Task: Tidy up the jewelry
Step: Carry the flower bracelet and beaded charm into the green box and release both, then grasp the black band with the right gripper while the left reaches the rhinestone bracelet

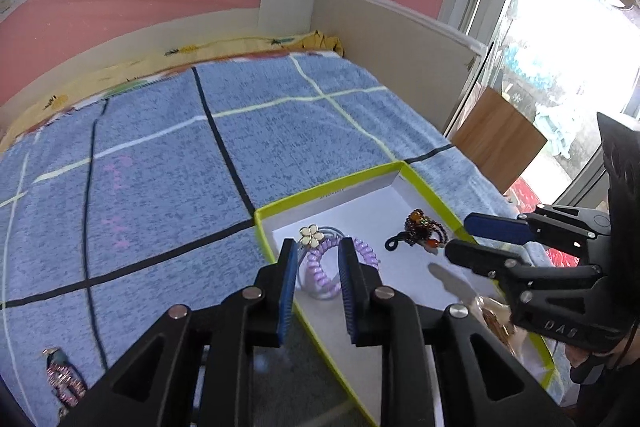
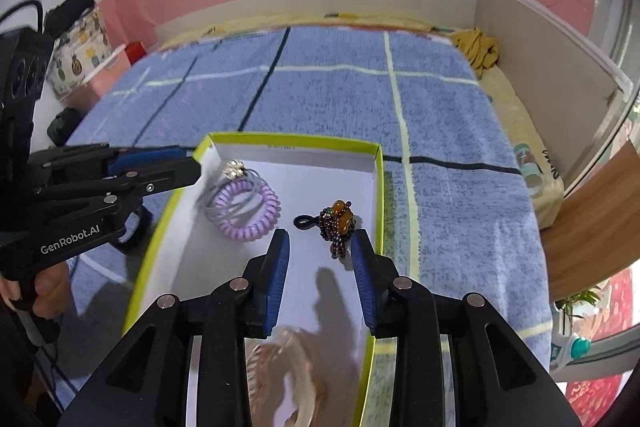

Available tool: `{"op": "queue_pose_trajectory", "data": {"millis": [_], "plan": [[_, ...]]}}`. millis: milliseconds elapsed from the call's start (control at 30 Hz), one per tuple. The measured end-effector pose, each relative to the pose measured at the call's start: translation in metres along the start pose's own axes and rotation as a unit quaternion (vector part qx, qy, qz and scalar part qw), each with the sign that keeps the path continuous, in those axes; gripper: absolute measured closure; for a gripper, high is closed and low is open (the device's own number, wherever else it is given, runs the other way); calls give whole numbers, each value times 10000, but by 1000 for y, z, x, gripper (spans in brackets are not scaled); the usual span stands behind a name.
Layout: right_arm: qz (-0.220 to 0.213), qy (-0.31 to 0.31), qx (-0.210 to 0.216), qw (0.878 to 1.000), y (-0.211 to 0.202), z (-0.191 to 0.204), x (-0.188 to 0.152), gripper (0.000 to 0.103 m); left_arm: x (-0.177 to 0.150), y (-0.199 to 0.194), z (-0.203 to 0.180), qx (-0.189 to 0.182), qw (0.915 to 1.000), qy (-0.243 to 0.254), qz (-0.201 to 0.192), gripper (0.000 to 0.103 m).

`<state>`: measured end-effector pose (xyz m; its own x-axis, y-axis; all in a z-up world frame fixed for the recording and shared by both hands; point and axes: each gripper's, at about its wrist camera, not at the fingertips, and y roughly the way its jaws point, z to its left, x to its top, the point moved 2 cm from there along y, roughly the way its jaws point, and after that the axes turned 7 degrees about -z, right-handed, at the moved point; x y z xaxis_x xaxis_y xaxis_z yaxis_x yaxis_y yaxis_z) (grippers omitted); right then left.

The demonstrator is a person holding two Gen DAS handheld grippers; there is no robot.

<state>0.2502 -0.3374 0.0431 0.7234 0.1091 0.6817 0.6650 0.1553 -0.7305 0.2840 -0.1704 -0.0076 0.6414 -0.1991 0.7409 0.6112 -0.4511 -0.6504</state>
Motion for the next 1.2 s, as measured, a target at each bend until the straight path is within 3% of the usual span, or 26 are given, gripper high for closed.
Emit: {"op": "queue_pose_trajectory", "data": {"millis": [267,600,933,1200], "plan": [[-538,136,-6,9985,-54,26,-22,70,-21,-64,4,220,9990,13,-378,81],[-1042,-50,128,9945,-110,79,-58,70,-76,-136,25,557,9961,-249,-637,81],[-1188,-168,384,9920,-134,118,-92,70,-134,-193,39,885,9909,-527,-863,81],[-1112,-311,609,9914,-133,140,-107,70,-159,-219,53,1026,9871,-793,-935,81]]}}
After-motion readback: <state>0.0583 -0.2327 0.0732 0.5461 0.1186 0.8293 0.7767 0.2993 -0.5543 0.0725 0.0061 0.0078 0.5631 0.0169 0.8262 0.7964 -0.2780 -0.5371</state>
